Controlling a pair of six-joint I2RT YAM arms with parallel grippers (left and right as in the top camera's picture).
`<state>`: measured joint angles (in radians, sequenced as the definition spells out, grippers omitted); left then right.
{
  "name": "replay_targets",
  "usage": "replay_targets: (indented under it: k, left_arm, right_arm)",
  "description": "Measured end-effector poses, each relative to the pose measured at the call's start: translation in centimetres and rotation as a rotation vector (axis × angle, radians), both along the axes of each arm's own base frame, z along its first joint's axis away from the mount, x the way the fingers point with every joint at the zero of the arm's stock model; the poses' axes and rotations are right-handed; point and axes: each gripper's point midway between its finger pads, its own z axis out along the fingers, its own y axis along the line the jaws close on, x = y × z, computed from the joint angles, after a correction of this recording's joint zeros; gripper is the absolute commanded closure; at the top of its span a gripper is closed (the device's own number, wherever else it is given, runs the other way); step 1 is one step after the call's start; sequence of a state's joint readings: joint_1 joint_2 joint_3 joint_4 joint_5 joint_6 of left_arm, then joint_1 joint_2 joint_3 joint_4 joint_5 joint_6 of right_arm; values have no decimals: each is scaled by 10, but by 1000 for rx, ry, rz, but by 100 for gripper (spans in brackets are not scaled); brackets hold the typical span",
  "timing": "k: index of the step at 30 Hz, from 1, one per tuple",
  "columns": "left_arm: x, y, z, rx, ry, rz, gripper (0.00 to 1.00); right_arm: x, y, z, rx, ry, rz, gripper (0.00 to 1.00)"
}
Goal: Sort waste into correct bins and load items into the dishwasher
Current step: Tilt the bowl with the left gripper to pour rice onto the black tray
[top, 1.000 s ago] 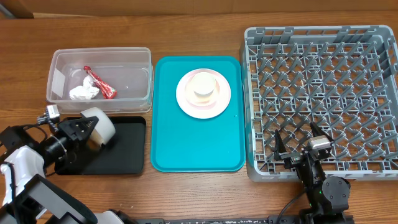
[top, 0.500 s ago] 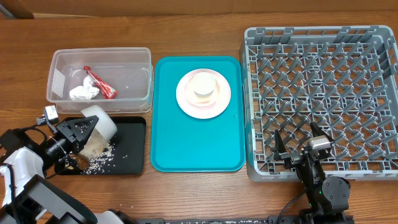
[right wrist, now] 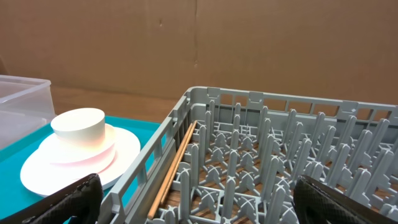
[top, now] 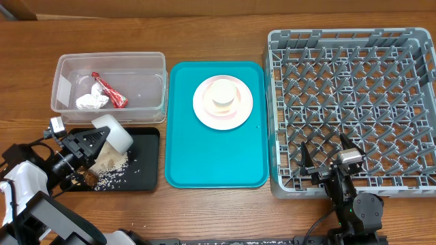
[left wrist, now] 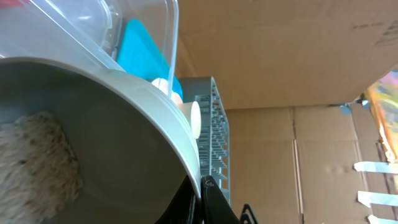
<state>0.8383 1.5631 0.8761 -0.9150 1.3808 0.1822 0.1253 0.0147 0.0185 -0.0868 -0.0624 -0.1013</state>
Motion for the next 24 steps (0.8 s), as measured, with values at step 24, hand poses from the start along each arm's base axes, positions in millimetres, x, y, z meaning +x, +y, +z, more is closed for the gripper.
replay_targets:
  k: [24]
  left_arm:
    - [-3, -6, 15, -87, -38, 1, 96]
  right_arm:
    - [0, 0, 0, 0, 1, 0, 0]
